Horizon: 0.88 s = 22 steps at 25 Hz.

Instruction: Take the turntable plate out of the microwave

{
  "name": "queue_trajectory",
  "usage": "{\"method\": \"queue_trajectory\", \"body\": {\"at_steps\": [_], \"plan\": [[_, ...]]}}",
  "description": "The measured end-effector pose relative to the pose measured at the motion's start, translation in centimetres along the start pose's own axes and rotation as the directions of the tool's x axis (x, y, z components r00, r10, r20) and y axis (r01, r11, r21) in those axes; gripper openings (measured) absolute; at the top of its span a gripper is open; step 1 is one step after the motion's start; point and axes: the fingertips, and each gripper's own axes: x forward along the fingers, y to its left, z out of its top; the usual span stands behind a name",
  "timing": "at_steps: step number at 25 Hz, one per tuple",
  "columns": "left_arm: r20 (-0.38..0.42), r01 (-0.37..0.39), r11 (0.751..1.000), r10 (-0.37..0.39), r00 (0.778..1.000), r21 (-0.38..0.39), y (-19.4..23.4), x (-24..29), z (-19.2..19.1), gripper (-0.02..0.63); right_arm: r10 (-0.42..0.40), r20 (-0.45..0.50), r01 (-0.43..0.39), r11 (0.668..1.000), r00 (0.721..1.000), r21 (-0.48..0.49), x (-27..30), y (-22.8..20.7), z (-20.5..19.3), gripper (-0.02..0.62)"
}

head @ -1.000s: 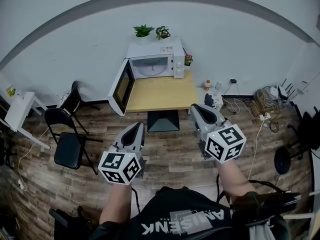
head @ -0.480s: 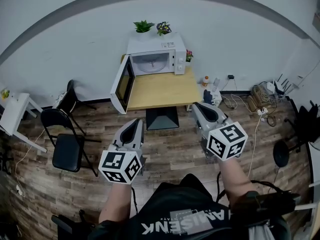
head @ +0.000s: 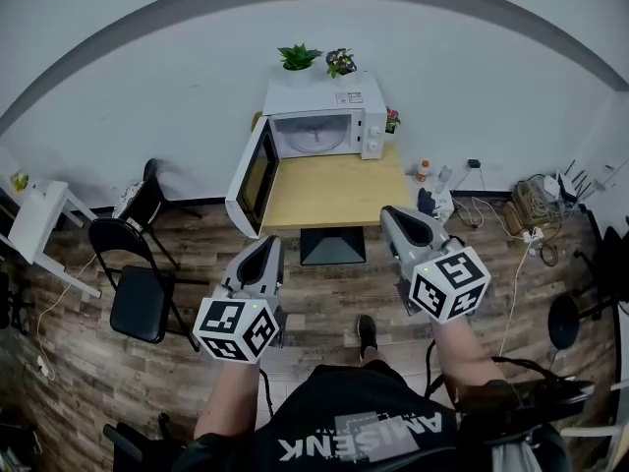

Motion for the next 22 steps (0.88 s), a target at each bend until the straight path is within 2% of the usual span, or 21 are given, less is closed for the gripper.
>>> {"method": "queue_trajectory", "body": {"at_steps": [12, 16, 22], "plan": [[-0.005, -0.053, 0.998, 0.053, 0.999, -0.041, 2.2, 12.6, 1.4, 0.002, 0.053, -0.003, -0.053, 0.998, 0.999, 0.015, 8.3, -10.8, 1.5, 0.006], [-0.012, -0.101, 0.994, 0.101, 0.995, -0.045, 3.0, 16.4, 1.7, 0.002, 0.083, -0.006, -0.083, 0.996, 0.997, 0.026, 10.3, -13.8, 1.8, 0.006], [-0.032, -0.112, 0.992, 0.110, 0.993, -0.053, 2.2, 22.4, 1.9, 0.002, 0.101, 0.000, -0.101, 0.994, 0.995, 0.044, 12.1, -18.9, 1.8, 0.006]]}}
